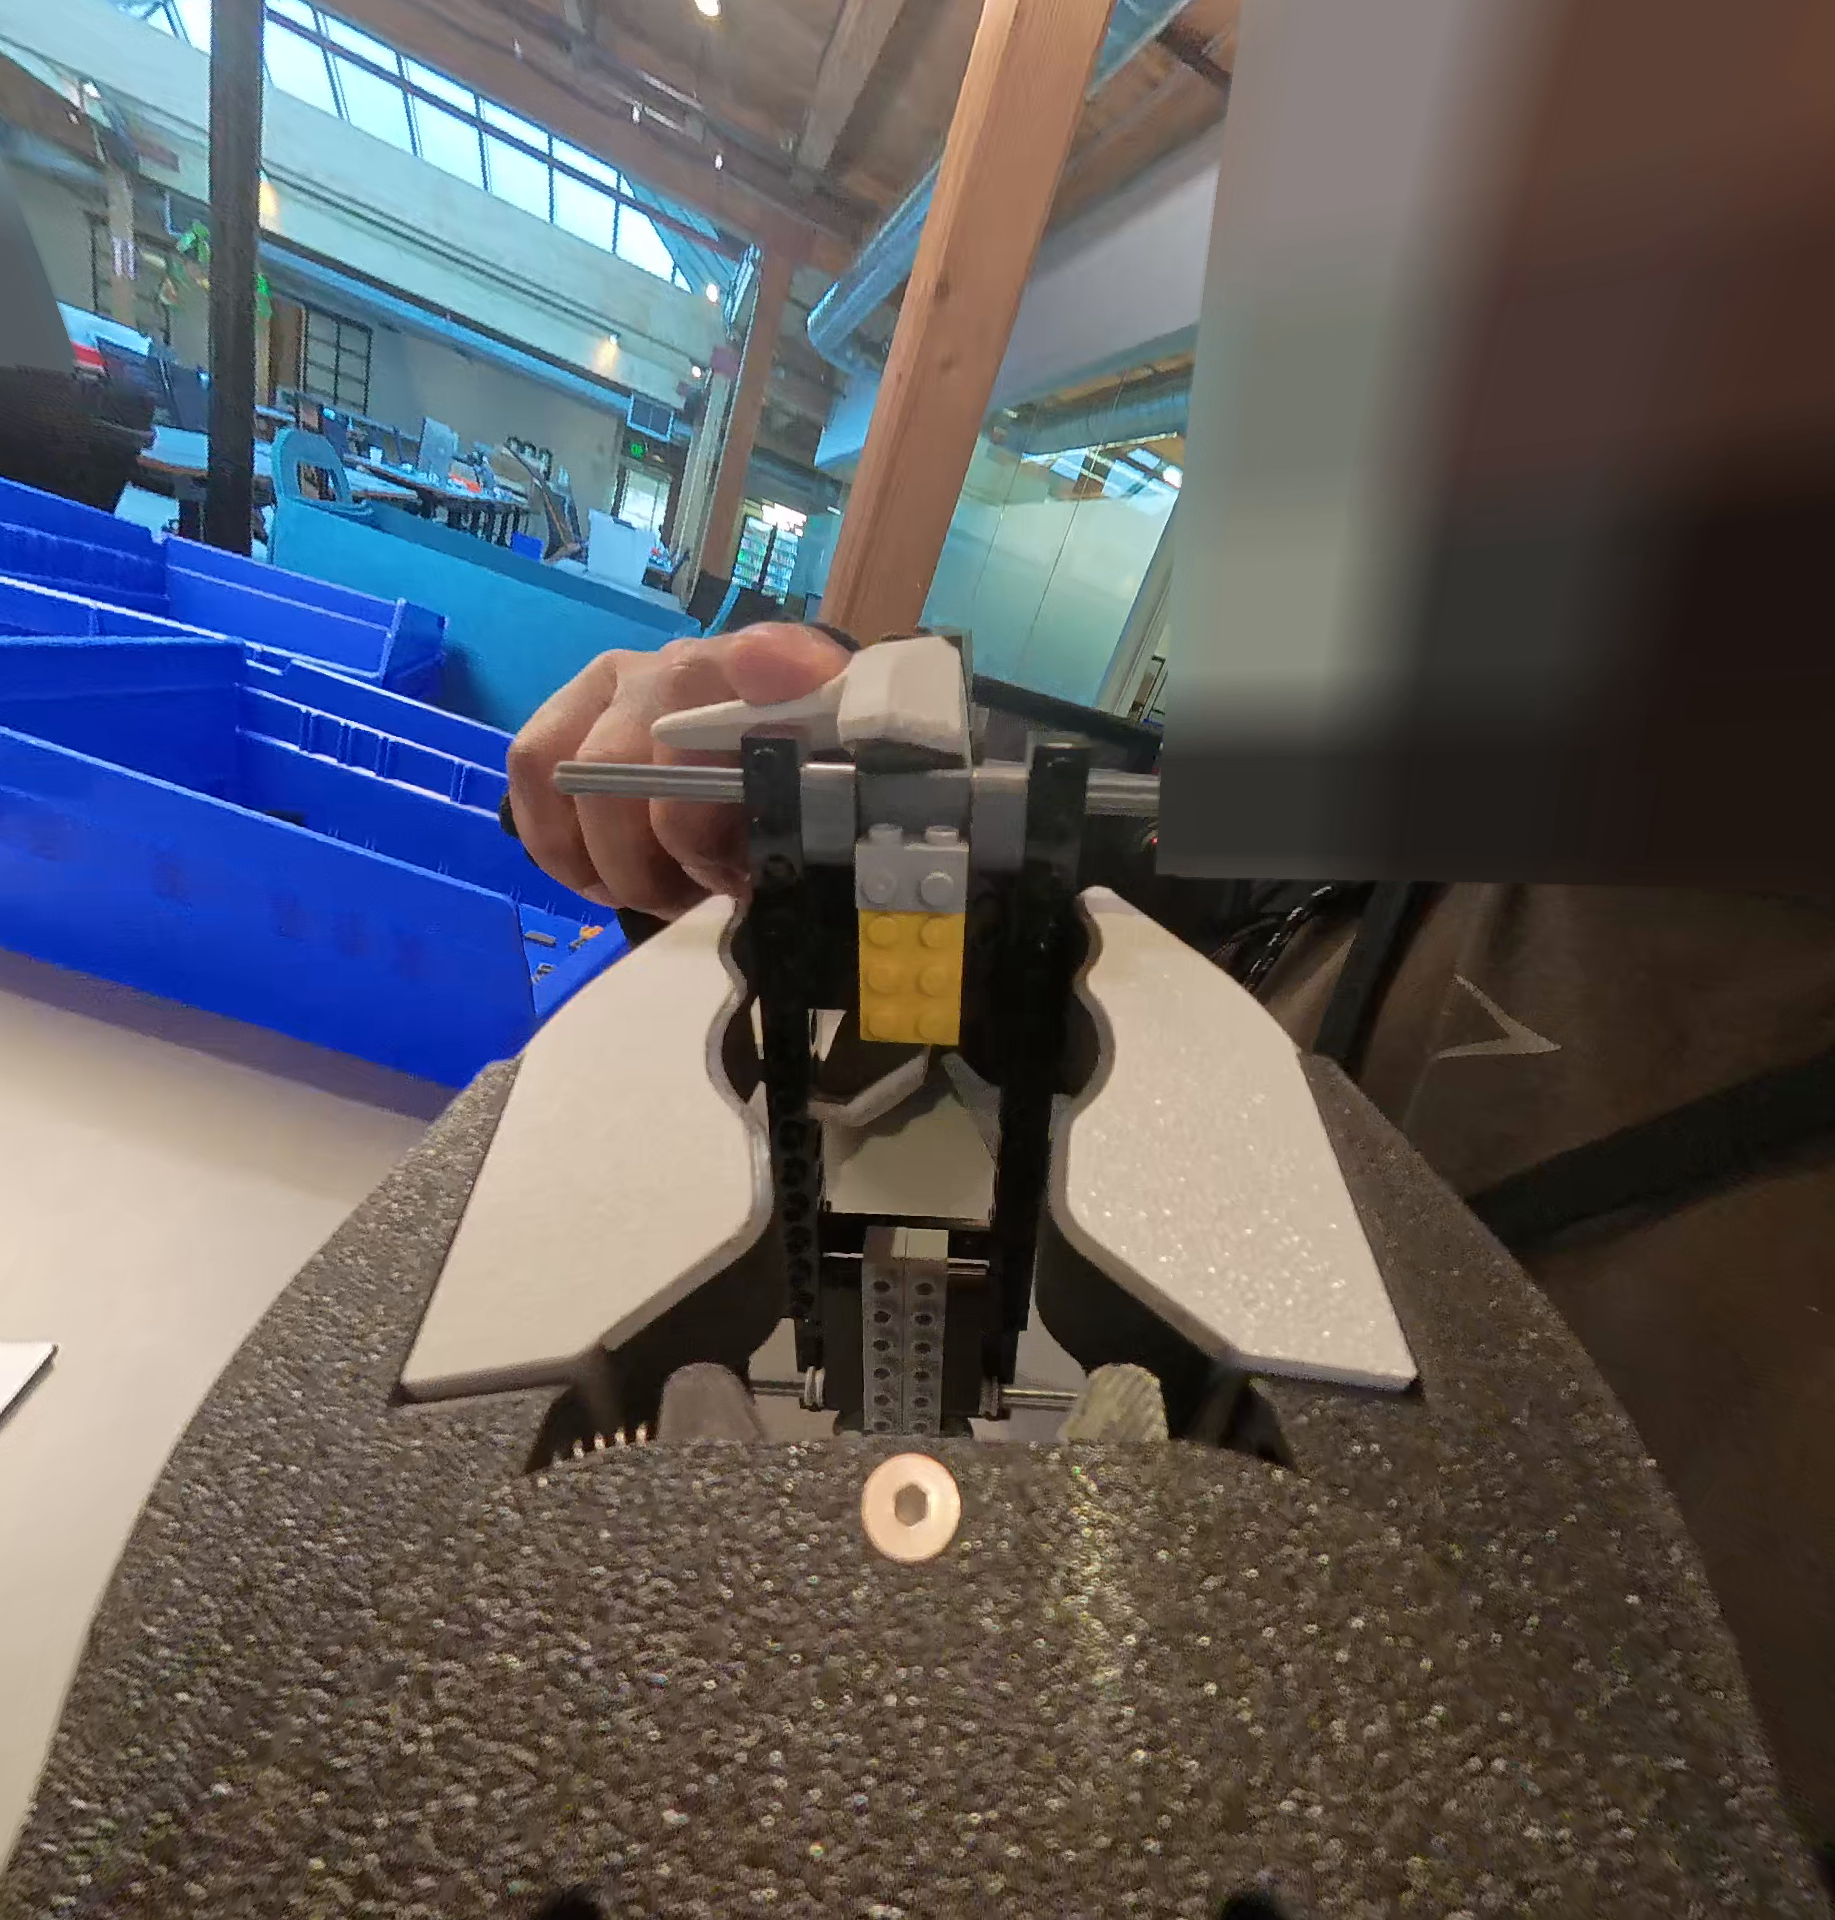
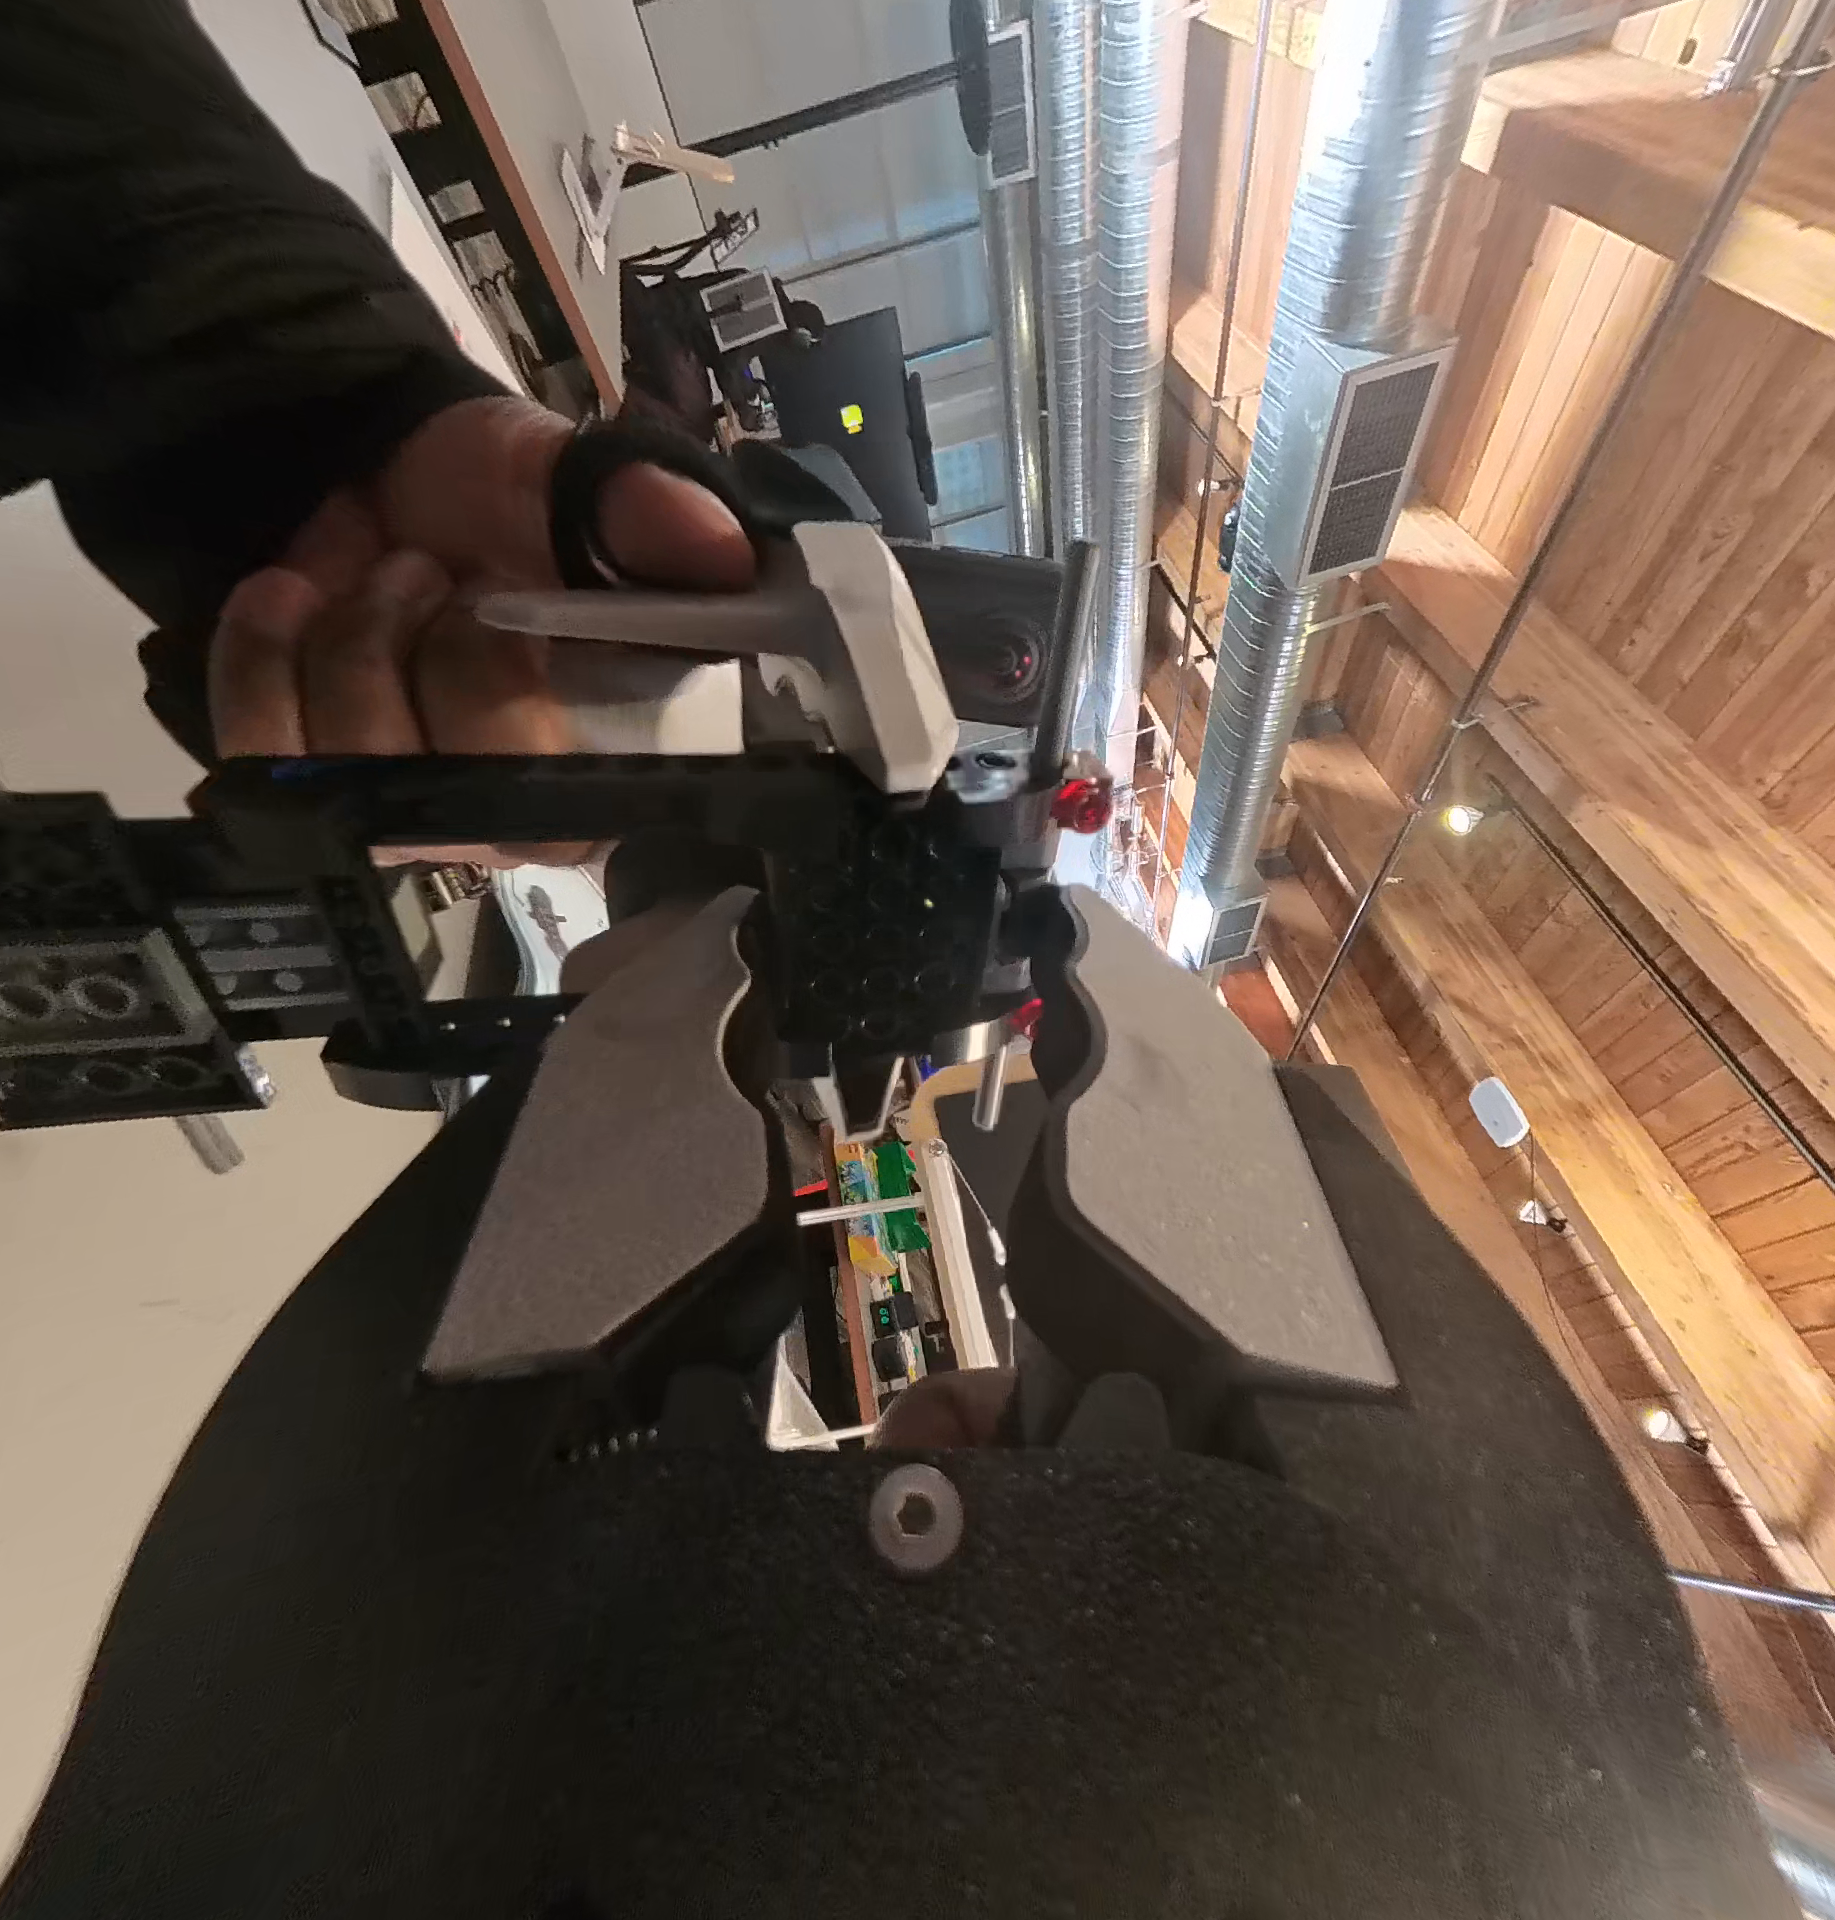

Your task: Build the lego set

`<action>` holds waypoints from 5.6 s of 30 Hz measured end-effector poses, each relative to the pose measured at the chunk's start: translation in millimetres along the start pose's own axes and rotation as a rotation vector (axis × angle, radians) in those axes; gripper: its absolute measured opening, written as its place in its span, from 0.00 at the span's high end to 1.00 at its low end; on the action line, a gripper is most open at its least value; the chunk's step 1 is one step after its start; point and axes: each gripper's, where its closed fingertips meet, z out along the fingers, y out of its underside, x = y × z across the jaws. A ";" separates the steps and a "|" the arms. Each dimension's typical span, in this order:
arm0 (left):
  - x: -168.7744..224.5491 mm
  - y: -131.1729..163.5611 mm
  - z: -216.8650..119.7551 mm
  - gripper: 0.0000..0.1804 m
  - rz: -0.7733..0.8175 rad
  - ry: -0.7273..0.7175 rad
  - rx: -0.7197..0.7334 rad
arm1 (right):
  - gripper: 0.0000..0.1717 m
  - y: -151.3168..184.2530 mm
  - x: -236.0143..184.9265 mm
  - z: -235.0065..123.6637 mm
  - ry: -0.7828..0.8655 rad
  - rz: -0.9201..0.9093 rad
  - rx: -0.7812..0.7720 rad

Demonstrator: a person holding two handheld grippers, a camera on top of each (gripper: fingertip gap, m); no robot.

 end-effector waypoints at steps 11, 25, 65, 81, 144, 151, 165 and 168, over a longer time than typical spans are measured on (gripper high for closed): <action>-3.6 -3.0 1.4 0.69 0.020 -0.032 0.043 | 0.72 0.7 3.7 0.1 0.060 0.005 0.004; -1.6 -9.7 2.5 0.69 0.043 -0.030 0.115 | 0.72 -1.4 11.8 -2.4 0.154 -0.039 0.004; -1.0 -14.3 0.1 0.69 0.053 -0.020 0.182 | 0.71 -4.8 13.9 -5.4 0.184 -0.031 0.022; -3.3 -7.1 -0.2 0.69 -0.003 0.010 0.144 | 0.66 -5.2 5.3 -7.4 0.017 0.069 0.044; -5.5 9.4 2.7 0.69 -0.087 0.062 0.099 | 0.71 -2.1 -17.6 -11.3 -0.312 0.207 0.001; -8.1 2.8 -0.7 0.69 -0.087 0.061 0.173 | 0.71 1.0 -13.8 -6.9 -0.267 0.202 -0.011; -7.7 -1.6 -3.1 0.69 -0.079 0.056 0.210 | 0.71 1.7 -10.3 -5.0 -0.224 0.191 -0.015; -7.9 -2.7 -4.4 0.69 -0.079 0.057 0.220 | 0.71 2.0 -9.7 -4.0 -0.208 0.180 -0.021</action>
